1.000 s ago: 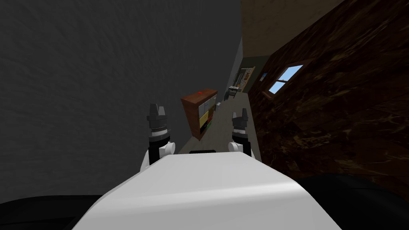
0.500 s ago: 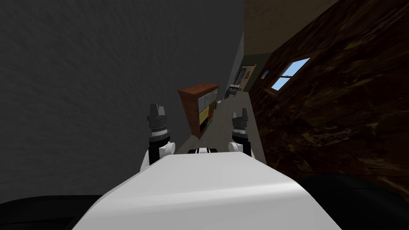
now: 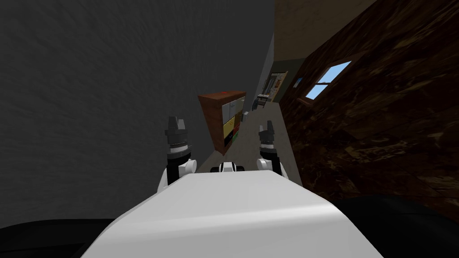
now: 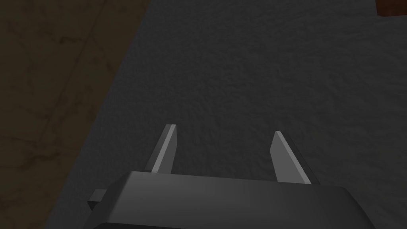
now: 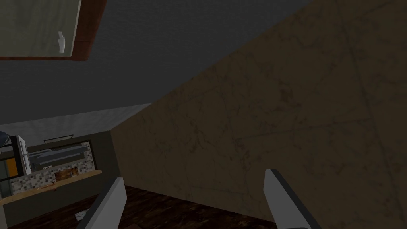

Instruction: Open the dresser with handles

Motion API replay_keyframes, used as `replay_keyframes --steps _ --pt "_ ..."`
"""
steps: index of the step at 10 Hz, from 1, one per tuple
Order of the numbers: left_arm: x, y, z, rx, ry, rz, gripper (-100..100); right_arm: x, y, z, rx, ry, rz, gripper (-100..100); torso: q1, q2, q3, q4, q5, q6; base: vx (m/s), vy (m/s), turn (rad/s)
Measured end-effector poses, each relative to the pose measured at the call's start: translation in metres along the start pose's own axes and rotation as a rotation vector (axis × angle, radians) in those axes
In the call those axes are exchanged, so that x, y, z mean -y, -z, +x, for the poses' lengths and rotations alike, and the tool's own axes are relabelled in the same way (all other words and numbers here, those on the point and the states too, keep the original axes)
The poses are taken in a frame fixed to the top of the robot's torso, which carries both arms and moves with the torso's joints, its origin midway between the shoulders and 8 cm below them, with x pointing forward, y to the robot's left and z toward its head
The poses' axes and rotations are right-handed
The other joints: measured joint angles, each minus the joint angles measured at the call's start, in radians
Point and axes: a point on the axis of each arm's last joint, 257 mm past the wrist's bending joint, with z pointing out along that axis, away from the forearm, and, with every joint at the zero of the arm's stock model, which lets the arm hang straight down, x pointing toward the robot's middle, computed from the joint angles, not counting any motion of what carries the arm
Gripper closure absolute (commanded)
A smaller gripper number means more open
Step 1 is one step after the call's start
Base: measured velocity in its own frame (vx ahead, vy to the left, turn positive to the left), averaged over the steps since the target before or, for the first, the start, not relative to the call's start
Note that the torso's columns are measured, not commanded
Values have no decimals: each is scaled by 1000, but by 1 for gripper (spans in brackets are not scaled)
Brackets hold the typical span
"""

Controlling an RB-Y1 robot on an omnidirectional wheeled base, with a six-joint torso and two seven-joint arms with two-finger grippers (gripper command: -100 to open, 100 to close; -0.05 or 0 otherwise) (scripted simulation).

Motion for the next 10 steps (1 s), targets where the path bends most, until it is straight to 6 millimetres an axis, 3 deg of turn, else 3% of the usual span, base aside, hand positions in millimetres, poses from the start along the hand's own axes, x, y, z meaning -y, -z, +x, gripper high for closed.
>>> replay_keyframes --steps 10 --pt "0 0 0 0 0 0 0 15 -33 61 -205 423 -123 -100 0 1 0 0 0 0 16 6 -12"
